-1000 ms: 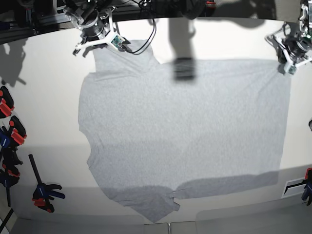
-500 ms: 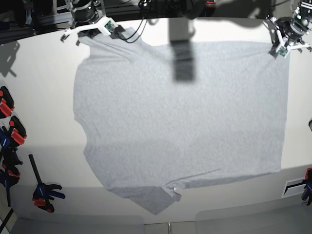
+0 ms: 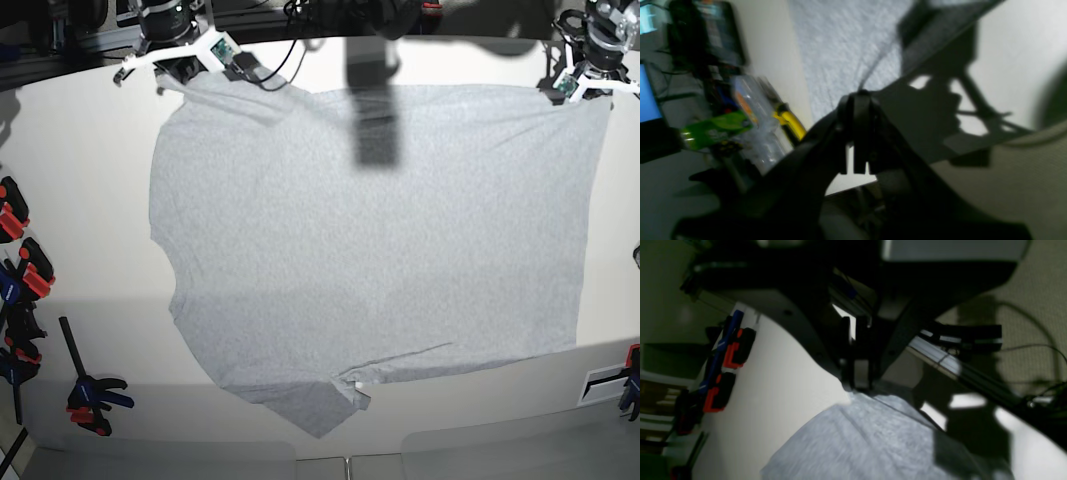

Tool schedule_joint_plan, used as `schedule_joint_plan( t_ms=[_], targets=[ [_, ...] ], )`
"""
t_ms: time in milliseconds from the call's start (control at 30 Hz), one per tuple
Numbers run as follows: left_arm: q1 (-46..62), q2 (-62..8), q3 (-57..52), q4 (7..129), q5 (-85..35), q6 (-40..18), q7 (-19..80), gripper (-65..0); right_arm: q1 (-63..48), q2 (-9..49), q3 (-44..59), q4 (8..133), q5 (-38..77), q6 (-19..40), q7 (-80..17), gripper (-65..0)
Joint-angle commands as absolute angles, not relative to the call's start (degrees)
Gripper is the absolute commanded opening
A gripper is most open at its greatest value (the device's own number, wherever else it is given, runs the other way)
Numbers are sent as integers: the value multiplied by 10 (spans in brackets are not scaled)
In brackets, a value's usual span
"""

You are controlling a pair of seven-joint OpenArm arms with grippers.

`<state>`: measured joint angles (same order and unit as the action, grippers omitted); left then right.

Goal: Fold the T-shirt properly
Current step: 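Lift the held shirt edge and drag it toward the robot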

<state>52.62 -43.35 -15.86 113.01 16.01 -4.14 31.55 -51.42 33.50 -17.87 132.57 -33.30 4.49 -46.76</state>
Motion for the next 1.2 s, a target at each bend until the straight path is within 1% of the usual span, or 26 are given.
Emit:
schedule_joint_plan(
  t_ms=[0, 233, 333, 500, 800, 900, 1067, 1167],
  targets=[
    [530, -442, -166, 1140, 176, -19, 317, -650, -517, 340, -176, 1343, -348, 37, -457, -650],
    [530, -442, -166, 1141, 195, -15, 315, -650, -485, 340, -176, 1350, -353, 34, -442, -650],
    [530, -441, -166, 1140, 195, -14, 301, -650, -455, 340, -176, 1350, -313, 36, -439, -650],
    [529, -442, -166, 1140, 193, -14, 246, -650, -417, 340, -176, 1350, -249, 63, -440, -650],
    [480, -441, -166, 1140, 131, -15, 240, -650, -373, 340, -176, 1345, -247, 63, -439, -650],
    [459, -442, -166, 1140, 126, -15, 239, -650, -348, 340, -176, 1338, -235, 63, -439, -650],
    [429, -441, -166, 1140, 69, -15, 239, -650, -302, 340, -176, 1318, -231, 63, -439, -650],
    [425, -442, -166, 1140, 70, -15, 240, -650, -275, 340, -176, 1301, -220, 72, -440, -650]
  ],
)
